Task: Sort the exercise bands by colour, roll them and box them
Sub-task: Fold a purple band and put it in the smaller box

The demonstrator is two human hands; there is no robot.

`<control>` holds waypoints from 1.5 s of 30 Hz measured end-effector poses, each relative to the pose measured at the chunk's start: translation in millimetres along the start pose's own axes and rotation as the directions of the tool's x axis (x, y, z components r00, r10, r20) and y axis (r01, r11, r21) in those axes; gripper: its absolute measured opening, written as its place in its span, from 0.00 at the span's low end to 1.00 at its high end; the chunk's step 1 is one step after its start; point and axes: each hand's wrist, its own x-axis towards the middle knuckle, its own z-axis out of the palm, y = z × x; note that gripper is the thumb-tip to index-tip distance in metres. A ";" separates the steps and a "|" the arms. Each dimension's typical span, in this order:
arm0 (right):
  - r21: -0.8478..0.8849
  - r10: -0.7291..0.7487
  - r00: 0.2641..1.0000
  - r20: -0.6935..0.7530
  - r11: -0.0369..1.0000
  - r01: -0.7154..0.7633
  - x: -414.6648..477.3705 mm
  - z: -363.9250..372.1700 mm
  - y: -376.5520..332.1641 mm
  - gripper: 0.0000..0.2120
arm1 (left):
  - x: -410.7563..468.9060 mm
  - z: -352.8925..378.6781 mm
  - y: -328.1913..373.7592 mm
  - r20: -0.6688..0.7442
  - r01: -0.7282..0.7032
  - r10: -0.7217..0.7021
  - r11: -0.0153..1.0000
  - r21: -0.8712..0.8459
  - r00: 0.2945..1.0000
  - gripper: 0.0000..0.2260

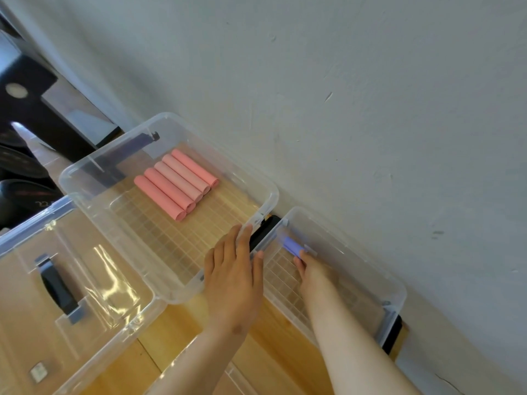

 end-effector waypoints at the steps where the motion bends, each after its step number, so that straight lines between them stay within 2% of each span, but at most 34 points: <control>1: -0.066 -0.058 0.998 -0.027 0.996 0.056 -1.7 -0.4 -0.7 0.07 | 0.1 0.3 0.1 0.001 0.002 -0.002 1.000 0.000 1.000 0.25; 4: -0.101 -0.178 0.979 -0.096 0.981 0.169 -6.0 -0.2 2.3 0.03 | 0.3 0.3 1.0 0.002 0.006 -0.006 1.000 0.001 1.000 0.25; 6: -0.137 -0.198 0.975 -0.104 0.974 0.183 -7.5 2.1 3.5 0.06 | 0.3 -0.3 1.8 0.005 0.009 -0.008 1.000 -0.005 1.000 0.25; 13: -0.318 -0.252 0.959 -0.125 0.926 0.202 0.1 1.5 7.0 0.04 | 0.6 -0.5 1.7 -0.002 0.008 -0.008 1.000 -0.007 1.000 0.24; 20: -0.288 -0.228 0.967 -0.114 0.939 0.188 -1.8 1.7 6.1 0.03 | 0.0 -0.5 2.6 -0.008 0.014 -0.014 1.000 -0.008 1.000 0.24; 24: -0.221 -0.136 0.989 -0.065 0.968 0.118 -6.8 1.4 -0.1 0.06 | 0.5 -1.1 2.9 -0.009 0.018 -0.018 1.000 0.000 1.000 0.25; 28: -0.230 -0.041 0.999 -0.024 0.972 0.035 -7.2 -4.6 -7.3 0.13 | 0.4 -1.0 3.6 -0.007 0.018 -0.018 1.000 0.004 1.000 0.25; 32: -0.273 -0.001 1.000 0.017 0.962 0.006 -10.2 -7.1 -13.0 0.08 | 0.7 -0.3 3.4 0.004 0.023 -0.023 1.000 0.020 1.000 0.25; 42: -0.328 -0.025 0.999 0.027 0.944 0.033 -12.5 -11.6 -14.1 0.04 | 0.6 -2.9 4.1 0.011 0.016 -0.016 1.000 0.004 1.000 0.25; 45: -0.346 -0.068 0.996 0.053 0.935 0.082 -15.7 -12.8 -11.7 0.05 | 1.5 -4.2 3.7 0.017 0.008 -0.008 1.000 0.000 1.000 0.25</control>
